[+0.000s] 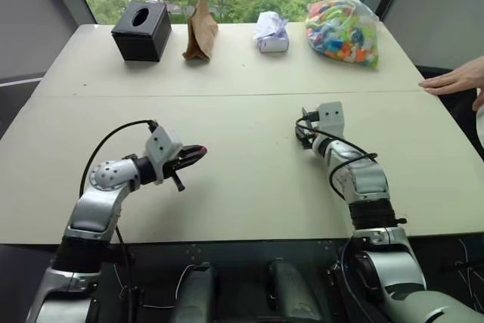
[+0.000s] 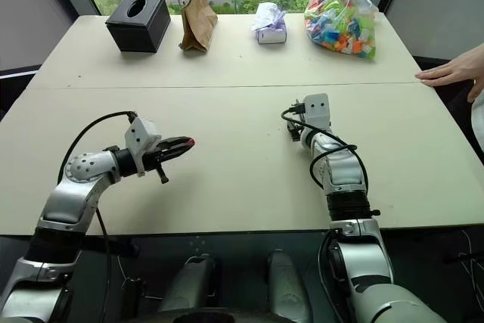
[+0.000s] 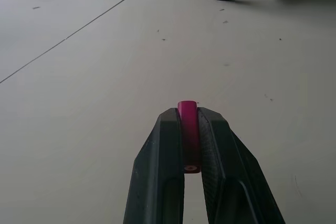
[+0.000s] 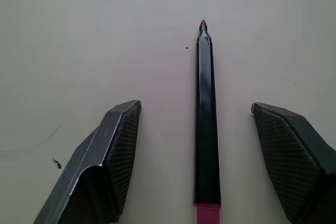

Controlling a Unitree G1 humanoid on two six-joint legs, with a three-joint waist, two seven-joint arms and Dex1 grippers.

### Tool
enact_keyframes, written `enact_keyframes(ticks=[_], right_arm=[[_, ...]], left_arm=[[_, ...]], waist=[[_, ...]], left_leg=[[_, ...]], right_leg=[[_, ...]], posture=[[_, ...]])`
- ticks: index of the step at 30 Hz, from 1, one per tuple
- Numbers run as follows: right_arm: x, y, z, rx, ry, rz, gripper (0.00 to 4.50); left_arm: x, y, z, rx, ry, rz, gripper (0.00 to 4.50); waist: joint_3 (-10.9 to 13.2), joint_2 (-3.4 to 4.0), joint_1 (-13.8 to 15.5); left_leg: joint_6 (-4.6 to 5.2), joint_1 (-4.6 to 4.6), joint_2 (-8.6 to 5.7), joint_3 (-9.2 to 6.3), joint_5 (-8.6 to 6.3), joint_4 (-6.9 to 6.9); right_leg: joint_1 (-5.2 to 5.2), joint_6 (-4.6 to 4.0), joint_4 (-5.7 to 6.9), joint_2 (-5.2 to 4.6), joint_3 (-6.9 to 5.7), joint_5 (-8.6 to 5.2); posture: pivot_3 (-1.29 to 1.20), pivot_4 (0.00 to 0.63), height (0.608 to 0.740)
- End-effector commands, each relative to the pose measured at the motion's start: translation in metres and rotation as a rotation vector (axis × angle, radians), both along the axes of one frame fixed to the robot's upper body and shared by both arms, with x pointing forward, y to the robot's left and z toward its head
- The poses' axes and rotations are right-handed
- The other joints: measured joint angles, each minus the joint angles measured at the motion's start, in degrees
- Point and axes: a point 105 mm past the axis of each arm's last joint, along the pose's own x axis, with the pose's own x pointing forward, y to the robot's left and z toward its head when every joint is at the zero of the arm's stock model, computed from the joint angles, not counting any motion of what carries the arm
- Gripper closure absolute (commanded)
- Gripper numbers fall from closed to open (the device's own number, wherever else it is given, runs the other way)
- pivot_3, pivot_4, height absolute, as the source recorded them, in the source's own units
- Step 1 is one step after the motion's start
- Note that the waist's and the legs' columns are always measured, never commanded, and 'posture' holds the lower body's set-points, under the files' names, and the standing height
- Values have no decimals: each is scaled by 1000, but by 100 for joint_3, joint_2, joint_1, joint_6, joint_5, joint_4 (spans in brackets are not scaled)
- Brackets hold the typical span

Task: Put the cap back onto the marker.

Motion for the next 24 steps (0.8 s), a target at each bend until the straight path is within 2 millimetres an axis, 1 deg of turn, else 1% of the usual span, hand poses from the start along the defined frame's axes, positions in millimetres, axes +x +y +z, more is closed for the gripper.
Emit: enact_keyframes(ticks=[1,2,3,5,6,8,13,15,17,19,20,22,24], right_arm=[[2,-5,1,2,0,-9,1288],[2,-5,1,2,2,-8,1632],[2,-5,0,1,6,-5,1872],[1,-4,-1,-4,10,1,2863],[1,-4,-1,-8,11,5,3503],[0,-4,-2,-13,11,10,4467],[-4,-4,-2,-34,15,30,4467],[-7,1,5,-73,-14,86,4467],[-13,14,27,-136,-99,226,4467],[-25,26,50,-212,-179,380,4467],[-29,29,56,-236,-195,421,4467],[-48,42,74,-321,-257,602,4467],[-66,52,84,-394,-284,758,4467]], left_arm=[[-3,4,17,-11,-56,8,4496],[-3,5,17,-11,-56,9,4500],[-4,4,17,-8,-56,7,4500],[-4,4,18,-3,-57,3,4500],[-4,4,18,1,-58,-2,4500],[-3,4,20,4,-61,-7,4500],[-1,1,24,7,-70,-28,4500],[-1,-1,24,10,-66,-51,4500],[-2,-4,21,27,-56,-94,4500],[-1,-6,19,50,-56,-140,4500],[0,-7,18,56,-57,-152,4500],[5,-9,19,77,-75,-191,4500],[9,-12,22,94,-96,-234,4500]], waist=[[0,0,2],[0,0,4],[0,0,12],[0,0,22],[0,0,24],[0,0,20],[0,0,20],[0,0,22],[1,1,24],[6,10,22],[7,11,10],[7,11,3],[7,11,12]], left_leg=[[0,0,0,0,0,0],[0,0,0,0,0,0],[0,0,0,0,0,0],[0,0,0,0,0,0],[0,1,-1,0,0,0],[0,0,-2,0,0,1],[0,1,-1,-1,0,0],[0,1,-2,0,0,0],[0,0,-2,0,0,0],[0,-2,-3,0,0,0],[0,-3,-4,1,0,0],[0,-3,-3,2,0,0],[0,-4,-1,0,0,0]], right_leg=[[0,0,0,0,0,0],[2,0,0,0,0,0],[2,0,0,0,0,0],[3,0,-1,0,0,0],[3,0,-1,-1,0,0],[4,0,-1,-2,0,0],[4,0,-1,0,-1,0],[4,0,-1,-1,-1,0],[3,0,-2,-1,0,-1],[2,0,-3,-1,-1,-1],[1,1,-4,-2,-1,-1],[0,1,-4,0,-1,-1],[-2,0,-3,4,-2,-1]], posture=[[0,150,740],[0,150,740],[0,150,740],[0,150,740],[0,150,740],[0,150,740],[0,150,740],[0,150,740],[0,150,740],[0,150,740],[0,150,740],[0,150,740],[0,150,740]])
